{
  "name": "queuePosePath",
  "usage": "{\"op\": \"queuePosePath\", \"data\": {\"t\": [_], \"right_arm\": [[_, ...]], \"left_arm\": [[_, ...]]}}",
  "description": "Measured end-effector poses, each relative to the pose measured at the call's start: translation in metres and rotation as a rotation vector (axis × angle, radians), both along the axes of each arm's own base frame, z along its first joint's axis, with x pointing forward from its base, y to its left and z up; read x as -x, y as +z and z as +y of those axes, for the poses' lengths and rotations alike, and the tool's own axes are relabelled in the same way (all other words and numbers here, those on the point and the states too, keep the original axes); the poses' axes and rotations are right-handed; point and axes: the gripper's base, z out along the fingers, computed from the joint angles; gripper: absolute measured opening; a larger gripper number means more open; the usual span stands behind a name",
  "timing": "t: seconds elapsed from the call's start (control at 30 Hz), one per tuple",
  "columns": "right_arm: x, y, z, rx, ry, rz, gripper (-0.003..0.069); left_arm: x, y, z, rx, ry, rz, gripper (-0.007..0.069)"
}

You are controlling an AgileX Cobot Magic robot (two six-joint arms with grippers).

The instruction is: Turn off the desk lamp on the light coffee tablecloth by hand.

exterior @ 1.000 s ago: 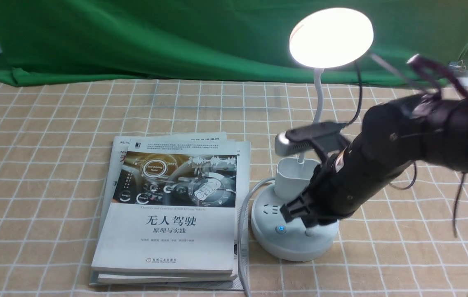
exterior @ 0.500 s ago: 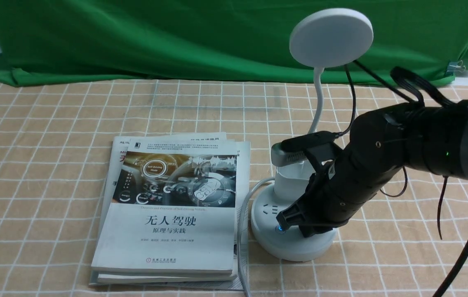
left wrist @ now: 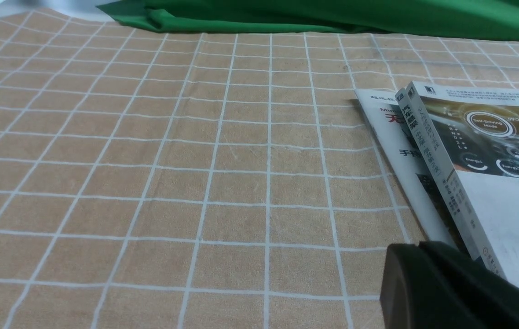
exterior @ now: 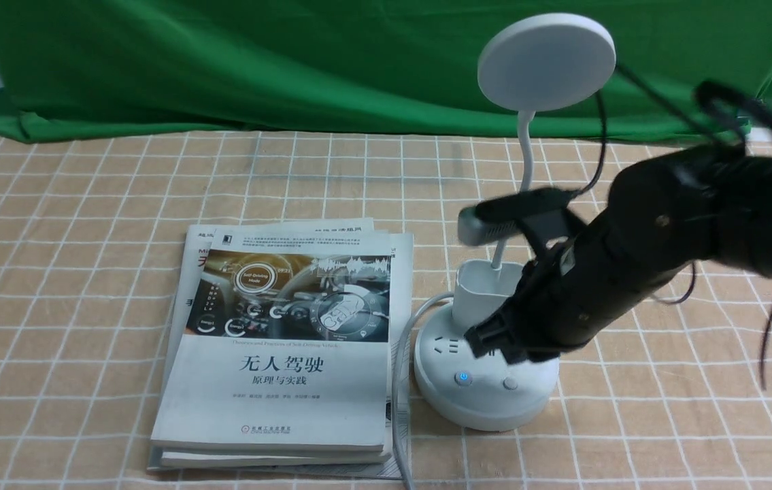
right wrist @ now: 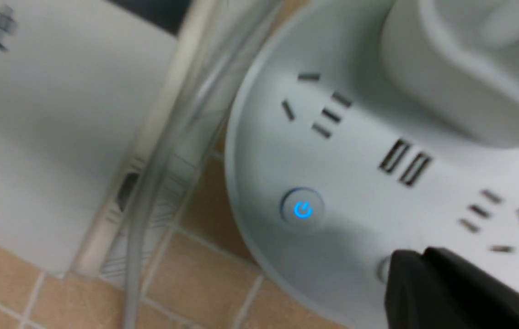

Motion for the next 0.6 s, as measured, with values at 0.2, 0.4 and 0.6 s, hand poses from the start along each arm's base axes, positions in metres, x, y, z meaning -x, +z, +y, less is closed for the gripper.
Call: {"op": "queuePosePath", "data": {"t": [0.2,0.4,0.6], "right_arm": [[0.008,0.017,-0.005,0.005,0.009,-0.028,0.003],[0.043,0.04,-0.024,-0.012,0.011,-0.051,0.0033],[0.089,0.06,-0.054,-0.058,0.0,-0.116,0.0038]], "left_arm": [[0.0,0.0,0.0,0.0,0.0,0.0,0.0004],[0.0,0.0,0.0,0.0,0.0,0.0,0.0004],[0.0,0.0,0.0,0.0,0.0,0.0,0.0004]]}}
